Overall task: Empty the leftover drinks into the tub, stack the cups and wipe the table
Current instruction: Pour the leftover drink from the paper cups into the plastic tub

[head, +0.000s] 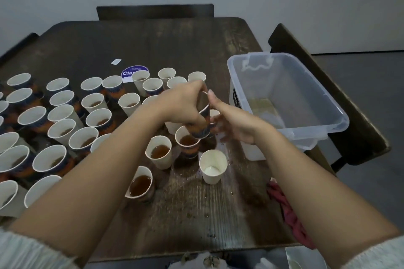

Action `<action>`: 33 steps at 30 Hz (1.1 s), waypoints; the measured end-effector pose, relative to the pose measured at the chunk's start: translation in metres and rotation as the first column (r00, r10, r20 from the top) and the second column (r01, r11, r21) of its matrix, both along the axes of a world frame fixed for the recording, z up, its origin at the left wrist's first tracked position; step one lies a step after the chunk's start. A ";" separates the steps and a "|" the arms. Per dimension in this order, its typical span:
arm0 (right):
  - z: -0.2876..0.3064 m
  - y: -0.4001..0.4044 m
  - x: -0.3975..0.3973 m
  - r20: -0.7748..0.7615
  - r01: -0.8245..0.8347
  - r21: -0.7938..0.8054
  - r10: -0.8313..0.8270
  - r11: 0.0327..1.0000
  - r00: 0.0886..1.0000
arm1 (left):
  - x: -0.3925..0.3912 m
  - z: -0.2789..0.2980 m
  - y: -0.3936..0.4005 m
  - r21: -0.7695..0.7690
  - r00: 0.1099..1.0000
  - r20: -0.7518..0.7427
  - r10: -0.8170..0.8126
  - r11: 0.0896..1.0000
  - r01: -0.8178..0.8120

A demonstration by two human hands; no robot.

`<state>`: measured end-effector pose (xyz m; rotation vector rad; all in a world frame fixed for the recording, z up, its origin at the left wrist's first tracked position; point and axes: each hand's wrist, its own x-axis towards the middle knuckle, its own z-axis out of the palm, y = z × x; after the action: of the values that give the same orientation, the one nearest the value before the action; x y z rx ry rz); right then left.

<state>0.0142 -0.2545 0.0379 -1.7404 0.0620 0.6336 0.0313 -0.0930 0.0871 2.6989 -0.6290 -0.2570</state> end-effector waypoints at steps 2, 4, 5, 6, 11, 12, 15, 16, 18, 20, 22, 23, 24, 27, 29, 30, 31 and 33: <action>0.006 -0.008 0.003 -0.113 -0.006 0.143 0.022 0.990 0.993 | 0.013 0.010 -0.012 -0.029 0.998 0.044 -0.036 0.999 0.038; 0.016 -0.016 0.008 -0.135 0.072 0.261 -0.037 0.963 0.990 | 0.028 0.018 -0.026 -0.039 0.993 0.088 -0.080 0.996 0.084; 0.020 -0.019 0.010 -0.140 0.131 0.310 -0.091 0.942 0.986 | 0.034 0.021 -0.033 -0.051 0.990 0.100 -0.101 0.993 0.107; 0.025 -0.022 0.009 -0.138 0.186 0.342 -0.147 0.921 0.980 | 0.039 0.022 -0.039 -0.072 0.987 0.114 -0.115 0.990 0.124; 0.041 -0.050 0.025 -0.078 0.359 0.375 -0.357 0.854 0.931 | 0.060 0.029 -0.067 -0.283 0.984 0.122 -0.129 0.946 0.159; 0.043 -0.058 0.029 -0.050 0.373 0.364 -0.382 0.854 0.923 | 0.064 0.028 -0.072 -0.320 0.988 0.101 -0.121 0.936 0.147; 0.045 -0.084 0.040 0.027 0.435 0.338 -0.470 0.835 0.882 | 0.079 0.018 -0.085 -0.416 0.996 -0.022 -0.082 0.907 0.066; 0.043 -0.092 0.044 0.054 0.454 0.330 -0.496 0.828 0.866 | 0.084 0.011 -0.090 -0.434 0.997 -0.054 -0.046 0.900 0.019; 0.035 -0.107 0.053 0.118 0.483 0.283 -0.530 0.829 0.840 | 0.091 -0.007 -0.101 -0.456 0.995 -0.086 0.044 0.886 -0.079; 0.025 -0.122 0.062 0.171 0.518 0.222 -0.556 0.826 0.813 | 0.095 -0.024 -0.114 -0.441 0.989 -0.108 0.098 0.887 -0.136; 0.016 -0.132 0.067 0.213 0.545 0.188 -0.575 0.817 0.790 | 0.096 -0.043 -0.126 -0.357 0.985 -0.118 0.123 0.921 -0.158; 0.011 -0.137 0.070 0.232 0.557 0.169 -0.582 0.813 0.779 | 0.097 -0.053 -0.131 -0.304 0.983 -0.120 0.139 0.937 -0.169; 0.007 -0.142 0.073 0.254 0.570 0.147 -0.588 0.809 0.768 | 0.096 -0.063 -0.135 -0.256 0.981 -0.116 0.157 0.949 -0.183; -0.006 -0.153 0.078 0.318 0.594 0.088 -0.587 0.800 0.744 | 0.095 -0.086 -0.138 -0.235 0.977 -0.094 0.191 0.949 -0.209; -0.013 -0.159 0.080 0.343 0.609 0.043 -0.584 0.792 0.736 | 0.095 -0.092 -0.138 -0.277 0.977 -0.084 0.198 0.937 -0.214; -0.016 -0.161 0.080 0.357 0.616 0.022 -0.581 0.788 0.731 | 0.095 -0.093 -0.137 -0.289 0.977 -0.080 0.197 0.934 -0.211; -0.020 -0.162 0.080 0.376 0.624 -0.002 -0.577 0.782 0.725 | 0.095 -0.094 -0.137 -0.297 0.978 -0.077 0.194 0.932 -0.209; -0.024 -0.164 0.081 0.419 0.634 -0.053 -0.559 0.772 0.716 | 0.096 -0.094 -0.137 -0.307 0.979 -0.073 0.193 0.929 -0.206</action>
<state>0.0949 -0.4183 0.0135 -1.8607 0.4170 -0.2120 0.1269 -0.2297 -0.0072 2.4186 -0.3442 -0.1445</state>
